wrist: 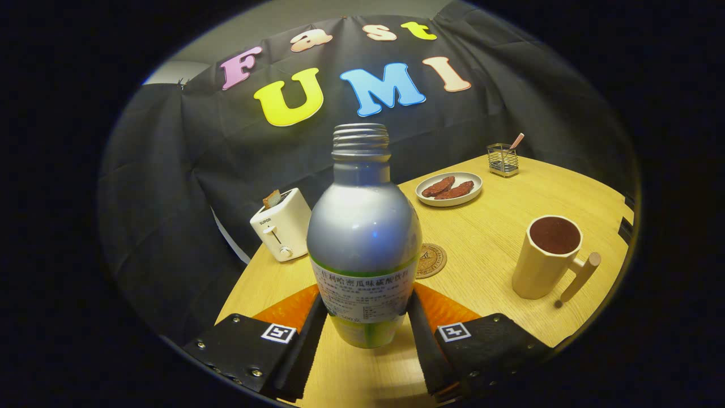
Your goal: Take the bottle from table, then pour the juice into the cup, finally place the bottle on the coaster
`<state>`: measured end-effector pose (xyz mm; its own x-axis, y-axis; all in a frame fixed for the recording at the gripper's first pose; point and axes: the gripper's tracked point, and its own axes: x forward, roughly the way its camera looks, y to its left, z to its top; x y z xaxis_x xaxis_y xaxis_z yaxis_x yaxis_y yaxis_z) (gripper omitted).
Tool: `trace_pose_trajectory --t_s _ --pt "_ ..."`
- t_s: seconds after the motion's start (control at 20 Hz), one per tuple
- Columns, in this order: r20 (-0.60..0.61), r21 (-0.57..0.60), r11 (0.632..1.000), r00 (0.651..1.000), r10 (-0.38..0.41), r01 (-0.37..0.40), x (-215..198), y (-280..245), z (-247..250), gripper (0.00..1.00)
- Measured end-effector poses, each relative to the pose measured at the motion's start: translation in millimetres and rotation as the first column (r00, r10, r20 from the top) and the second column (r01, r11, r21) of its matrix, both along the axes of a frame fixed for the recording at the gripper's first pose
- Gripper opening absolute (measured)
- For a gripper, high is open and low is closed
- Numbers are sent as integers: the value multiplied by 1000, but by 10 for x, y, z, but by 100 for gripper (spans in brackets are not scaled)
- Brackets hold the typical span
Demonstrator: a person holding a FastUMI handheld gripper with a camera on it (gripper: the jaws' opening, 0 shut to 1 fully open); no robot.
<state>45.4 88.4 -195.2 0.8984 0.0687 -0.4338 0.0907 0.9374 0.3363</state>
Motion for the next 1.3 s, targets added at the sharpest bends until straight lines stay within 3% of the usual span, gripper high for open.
trace_pose_trajectory --t_s 0.35,0.65,0.85,1.3 --pt "10 153 988 1000 -19 17 7 -250 47 76" --pt "-5 306 949 997 -77 75 21 -470 26 76" --pt "-23 434 894 993 -117 115 -8 -543 -14 76" --pt "-99 605 775 983 -155 183 -45 -595 -117 76"
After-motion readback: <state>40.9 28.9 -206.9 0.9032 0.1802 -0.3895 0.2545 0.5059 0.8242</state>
